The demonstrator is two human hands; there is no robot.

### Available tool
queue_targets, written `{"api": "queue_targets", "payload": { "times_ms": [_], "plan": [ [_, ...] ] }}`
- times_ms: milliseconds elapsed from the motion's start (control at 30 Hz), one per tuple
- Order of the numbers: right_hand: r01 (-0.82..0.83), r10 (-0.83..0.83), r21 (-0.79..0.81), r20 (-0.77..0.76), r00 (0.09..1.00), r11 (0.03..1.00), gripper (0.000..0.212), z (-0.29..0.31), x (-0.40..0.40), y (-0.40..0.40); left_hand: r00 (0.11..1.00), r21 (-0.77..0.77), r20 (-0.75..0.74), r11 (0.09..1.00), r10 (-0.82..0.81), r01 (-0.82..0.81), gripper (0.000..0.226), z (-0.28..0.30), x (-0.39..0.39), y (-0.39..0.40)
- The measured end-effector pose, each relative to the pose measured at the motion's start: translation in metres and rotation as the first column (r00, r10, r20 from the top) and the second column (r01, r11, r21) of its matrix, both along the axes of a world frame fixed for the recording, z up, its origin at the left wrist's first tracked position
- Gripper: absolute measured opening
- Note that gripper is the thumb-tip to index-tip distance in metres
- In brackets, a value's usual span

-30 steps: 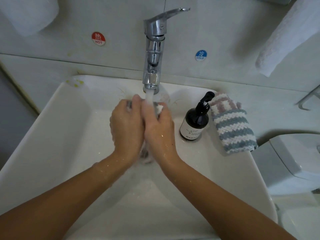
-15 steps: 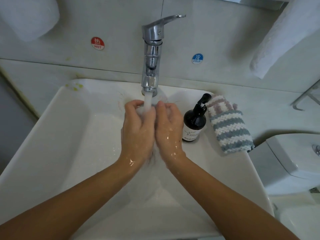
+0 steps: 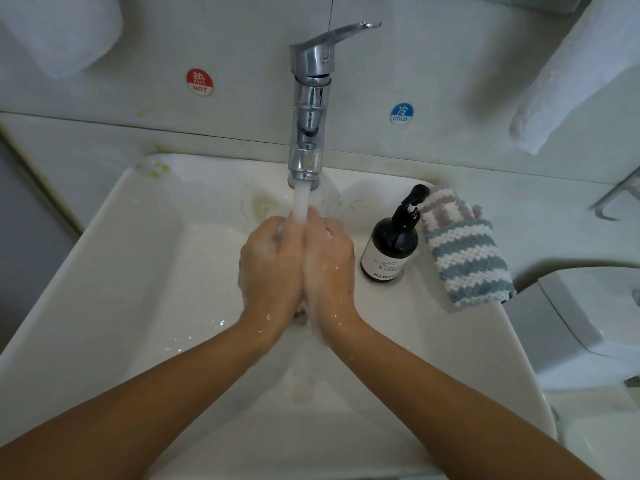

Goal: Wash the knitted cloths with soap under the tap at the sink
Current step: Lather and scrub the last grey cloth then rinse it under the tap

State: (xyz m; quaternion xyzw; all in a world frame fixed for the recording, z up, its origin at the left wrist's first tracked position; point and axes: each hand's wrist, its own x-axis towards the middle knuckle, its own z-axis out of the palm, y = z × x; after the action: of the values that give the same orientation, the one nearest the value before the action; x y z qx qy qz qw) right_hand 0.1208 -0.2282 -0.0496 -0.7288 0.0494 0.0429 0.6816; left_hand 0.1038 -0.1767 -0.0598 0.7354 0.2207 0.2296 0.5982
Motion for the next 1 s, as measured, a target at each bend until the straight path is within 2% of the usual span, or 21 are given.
{"api": "queue_targets", "payload": {
  "times_ms": [100, 200, 233, 333, 400, 433, 500, 567, 667, 800, 900, 1000],
  "plan": [
    [-0.019, 0.017, -0.062, -0.033, 0.999, 0.998, 0.037, 0.003, 0.001, 0.000, 1.000, 0.018, -0.022, 1.000, 0.004, -0.004, 0.042, -0.003, 0.001, 0.000],
    [-0.079, 0.122, -0.324, 0.117, 0.986, 0.943, 0.033, 0.002, 0.006, -0.002, 0.999, 0.026, -0.028, 1.000, -0.017, 0.018, 0.043, -0.004, 0.005, 0.002],
    [-0.088, 0.142, -0.326, 0.145, 0.979, 0.941, 0.033, 0.002, 0.007, -0.003, 0.999, 0.032, -0.038, 0.999, -0.033, 0.035, 0.043, -0.005, 0.006, 0.002],
    [-0.115, 0.182, -0.307, 0.197, 0.963, 0.945, 0.033, 0.002, 0.004, -0.003, 0.997, 0.039, -0.030, 0.997, -0.068, 0.069, 0.038, -0.004, 0.003, 0.002],
    [-0.112, 0.146, -0.231, 0.136, 0.980, 0.967, 0.031, 0.001, 0.002, -0.006, 0.998, 0.016, -0.003, 0.998, -0.066, 0.066, 0.033, 0.000, 0.003, 0.003],
    [-0.107, 0.124, -0.157, 0.101, 0.987, 0.982, 0.023, 0.000, 0.002, -0.008, 0.999, -0.006, -0.003, 0.999, -0.052, 0.052, 0.033, 0.003, 0.005, 0.004],
    [-0.171, 0.180, -0.083, 0.115, 0.977, 0.982, 0.009, 0.001, 0.001, -0.011, 1.000, -0.061, -0.022, 0.998, -0.004, 0.002, 0.035, 0.011, 0.007, 0.008],
    [-0.247, 0.251, -0.044, 0.159, 0.955, 0.968, 0.011, -0.001, -0.001, -0.012, 0.999, -0.095, -0.039, 0.995, 0.024, -0.028, 0.030, 0.016, 0.009, 0.012],
    [-0.269, 0.271, -0.039, 0.170, 0.947, 0.962, 0.010, 0.001, 0.002, -0.013, 0.997, -0.099, -0.069, 0.994, 0.038, -0.045, 0.019, 0.017, 0.009, 0.017],
    [-0.099, 0.102, -0.031, 0.153, 0.983, 0.995, 0.006, -0.003, 0.010, -0.015, 0.998, -0.132, -0.056, 0.991, -0.026, 0.018, 0.028, 0.014, 0.008, 0.013],
    [0.012, -0.015, 0.046, 0.064, 0.998, 0.999, 0.020, -0.005, 0.017, -0.017, 0.989, -0.058, -0.014, 0.988, -0.148, 0.147, 0.031, 0.012, 0.002, 0.001],
    [0.038, -0.045, 0.071, 0.095, 0.994, 0.997, 0.026, -0.005, 0.019, -0.019, 0.982, -0.024, -0.001, 0.982, -0.189, 0.189, 0.035, 0.009, -0.001, -0.006]
  ]
}}
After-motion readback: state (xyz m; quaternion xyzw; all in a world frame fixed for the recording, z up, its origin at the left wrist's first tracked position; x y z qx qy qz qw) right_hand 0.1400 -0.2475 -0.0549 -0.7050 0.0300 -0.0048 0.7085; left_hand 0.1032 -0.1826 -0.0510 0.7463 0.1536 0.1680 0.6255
